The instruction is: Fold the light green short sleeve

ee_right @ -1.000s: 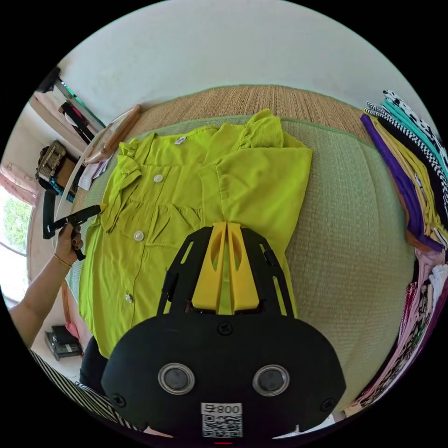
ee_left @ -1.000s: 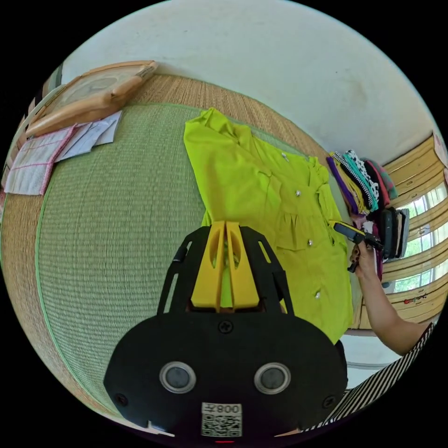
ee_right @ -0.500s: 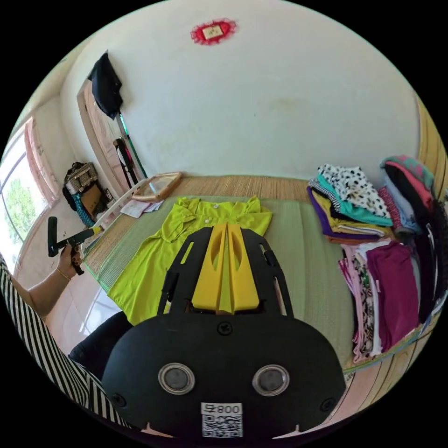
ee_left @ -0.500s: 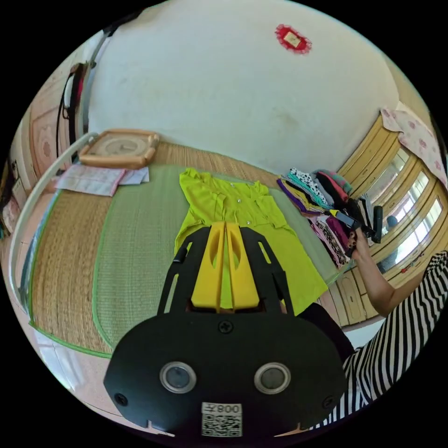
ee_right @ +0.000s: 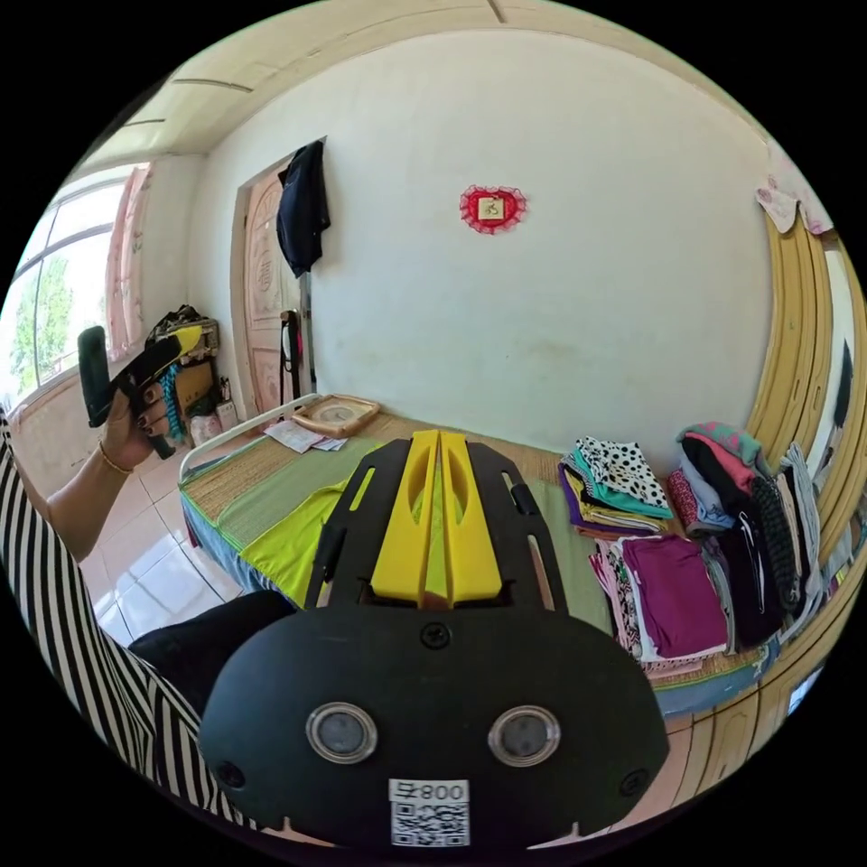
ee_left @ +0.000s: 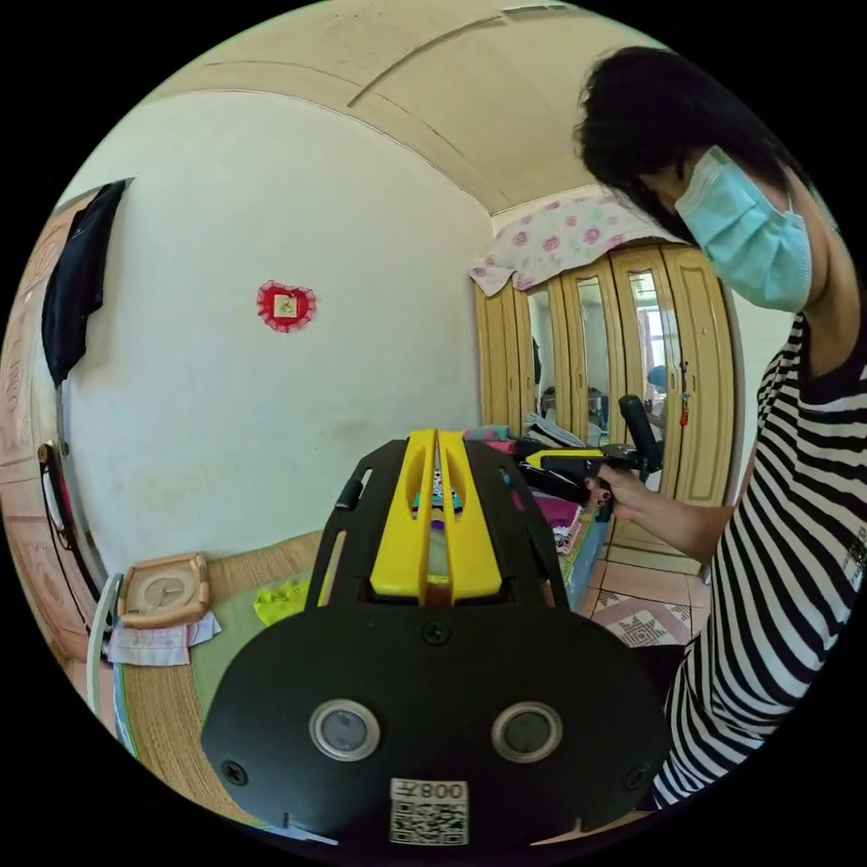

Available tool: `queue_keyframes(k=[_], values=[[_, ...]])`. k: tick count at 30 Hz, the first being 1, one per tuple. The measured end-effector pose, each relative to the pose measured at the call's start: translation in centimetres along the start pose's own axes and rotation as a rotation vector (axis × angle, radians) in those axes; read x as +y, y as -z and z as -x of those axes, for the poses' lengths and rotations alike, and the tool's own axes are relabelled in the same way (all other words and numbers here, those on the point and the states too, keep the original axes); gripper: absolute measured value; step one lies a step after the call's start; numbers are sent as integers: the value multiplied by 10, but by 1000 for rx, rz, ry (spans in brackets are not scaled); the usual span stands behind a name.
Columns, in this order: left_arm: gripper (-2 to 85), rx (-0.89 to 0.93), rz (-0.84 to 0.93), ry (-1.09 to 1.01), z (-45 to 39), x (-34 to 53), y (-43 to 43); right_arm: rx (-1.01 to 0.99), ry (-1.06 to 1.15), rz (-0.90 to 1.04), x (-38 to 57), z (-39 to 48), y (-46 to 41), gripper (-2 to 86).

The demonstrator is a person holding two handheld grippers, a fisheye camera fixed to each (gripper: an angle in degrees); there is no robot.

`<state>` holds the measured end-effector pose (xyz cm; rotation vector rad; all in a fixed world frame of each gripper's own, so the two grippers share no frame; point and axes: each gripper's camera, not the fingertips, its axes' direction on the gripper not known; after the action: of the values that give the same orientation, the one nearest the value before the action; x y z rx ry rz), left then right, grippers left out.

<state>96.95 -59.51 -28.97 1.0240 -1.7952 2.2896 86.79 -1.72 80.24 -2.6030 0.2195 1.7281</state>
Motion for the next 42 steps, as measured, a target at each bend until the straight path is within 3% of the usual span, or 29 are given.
queue_keyframes(k=[4,9,14,20,29,42], values=[[2,-52,61,39,-21,21,11,-34,-24,46,27,-2,12,5],[5,-229,320,105,-23,79,1,-88,-170,189,83,-31,-11,27],[28,-263,657,465,9,187,-14,-167,-356,333,145,-70,-47,72],[70,-328,879,784,43,285,-14,-132,-454,532,202,-102,-92,91],[76,-282,907,1024,81,354,-29,-89,-568,696,250,-142,-159,97],[35,-241,903,1107,103,403,-58,-103,-655,843,289,-181,-244,93]])
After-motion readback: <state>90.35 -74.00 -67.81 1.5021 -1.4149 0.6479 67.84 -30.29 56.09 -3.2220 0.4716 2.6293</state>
